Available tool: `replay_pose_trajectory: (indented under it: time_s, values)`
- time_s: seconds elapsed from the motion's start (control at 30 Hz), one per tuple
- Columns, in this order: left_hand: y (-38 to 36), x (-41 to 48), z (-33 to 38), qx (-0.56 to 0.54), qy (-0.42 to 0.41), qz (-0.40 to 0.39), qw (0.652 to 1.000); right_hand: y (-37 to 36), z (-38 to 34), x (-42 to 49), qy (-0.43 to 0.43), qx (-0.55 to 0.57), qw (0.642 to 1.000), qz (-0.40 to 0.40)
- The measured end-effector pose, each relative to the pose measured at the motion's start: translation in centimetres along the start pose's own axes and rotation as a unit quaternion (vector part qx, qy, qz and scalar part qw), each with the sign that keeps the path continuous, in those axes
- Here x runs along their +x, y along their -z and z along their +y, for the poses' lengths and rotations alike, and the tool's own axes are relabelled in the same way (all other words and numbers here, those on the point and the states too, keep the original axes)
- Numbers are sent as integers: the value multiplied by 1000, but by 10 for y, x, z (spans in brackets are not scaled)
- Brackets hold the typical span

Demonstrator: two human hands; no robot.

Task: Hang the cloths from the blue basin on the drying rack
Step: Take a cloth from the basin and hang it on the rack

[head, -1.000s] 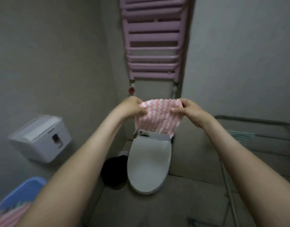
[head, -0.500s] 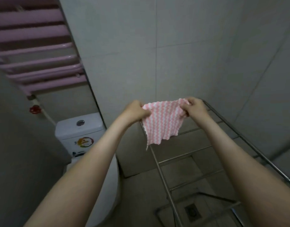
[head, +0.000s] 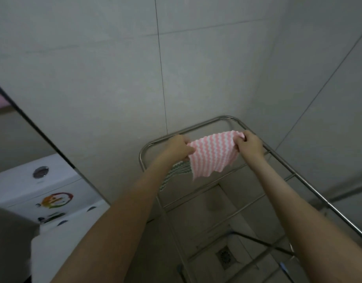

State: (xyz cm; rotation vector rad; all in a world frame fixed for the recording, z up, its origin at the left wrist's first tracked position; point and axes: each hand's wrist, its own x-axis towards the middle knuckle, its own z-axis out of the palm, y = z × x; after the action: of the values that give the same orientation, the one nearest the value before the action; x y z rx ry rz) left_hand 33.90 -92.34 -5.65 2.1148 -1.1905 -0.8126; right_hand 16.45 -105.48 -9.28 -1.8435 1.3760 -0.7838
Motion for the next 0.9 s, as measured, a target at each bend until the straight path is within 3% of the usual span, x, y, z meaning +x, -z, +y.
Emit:
replay_pose_trajectory:
  time_s: [0.2, 0.4, 0.53, 0.6, 0.67, 0.77, 0.83, 0.9]
  values:
    - [-15, 41, -23, 2, 33, -47, 998, -32, 26, 31, -35, -23, 999, -9]
    - [-18, 76, -38, 18, 63, -14, 998, -60, 30, 54, -47, -24, 999, -4]
    - [-25, 91, -45, 96, 68, 8, 993, -73, 33, 58, -65, 29, 992, -100]
    - [-33, 95, -47, 127, 53, 10, 990, -78, 39, 57, -6, -39, 989, -145]
    - [-41, 93, -45, 150, 15, -10, 988, -82, 44, 55, 98, -148, 963, -204]
    - [-57, 91, -41, 195, -24, -136, 971, -91, 46, 54, 244, -260, 876, -323]
    - [-63, 92, -44, 241, -26, -181, 953, -95, 44, 55, 316, -360, 813, -331]
    - [-65, 95, -48, 264, -13, -188, 946, -97, 43, 60, 341, -427, 773, -324]
